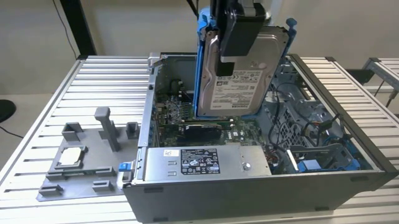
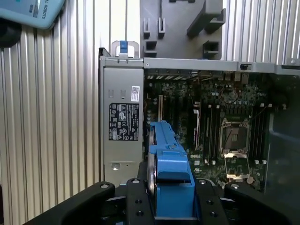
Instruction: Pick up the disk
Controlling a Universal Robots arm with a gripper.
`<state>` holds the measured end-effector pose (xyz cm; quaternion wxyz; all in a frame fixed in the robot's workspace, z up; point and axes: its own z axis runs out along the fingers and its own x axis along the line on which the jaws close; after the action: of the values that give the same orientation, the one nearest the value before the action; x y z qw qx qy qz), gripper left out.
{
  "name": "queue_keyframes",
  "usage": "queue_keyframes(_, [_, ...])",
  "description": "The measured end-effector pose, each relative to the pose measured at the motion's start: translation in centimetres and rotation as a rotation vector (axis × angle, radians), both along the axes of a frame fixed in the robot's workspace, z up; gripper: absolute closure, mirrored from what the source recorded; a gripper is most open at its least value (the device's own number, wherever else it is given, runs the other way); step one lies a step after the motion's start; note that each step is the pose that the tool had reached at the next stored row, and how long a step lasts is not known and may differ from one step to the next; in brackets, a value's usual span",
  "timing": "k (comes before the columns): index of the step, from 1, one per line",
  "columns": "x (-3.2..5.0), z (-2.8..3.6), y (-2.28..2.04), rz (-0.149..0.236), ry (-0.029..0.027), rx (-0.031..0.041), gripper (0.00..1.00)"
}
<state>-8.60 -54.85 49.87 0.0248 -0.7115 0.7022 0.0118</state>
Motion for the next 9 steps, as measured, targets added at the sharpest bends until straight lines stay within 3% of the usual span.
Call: queue_keyframes(9, [2.34,-0.04,-1.64,0.0,0.0,0.0,1.0])
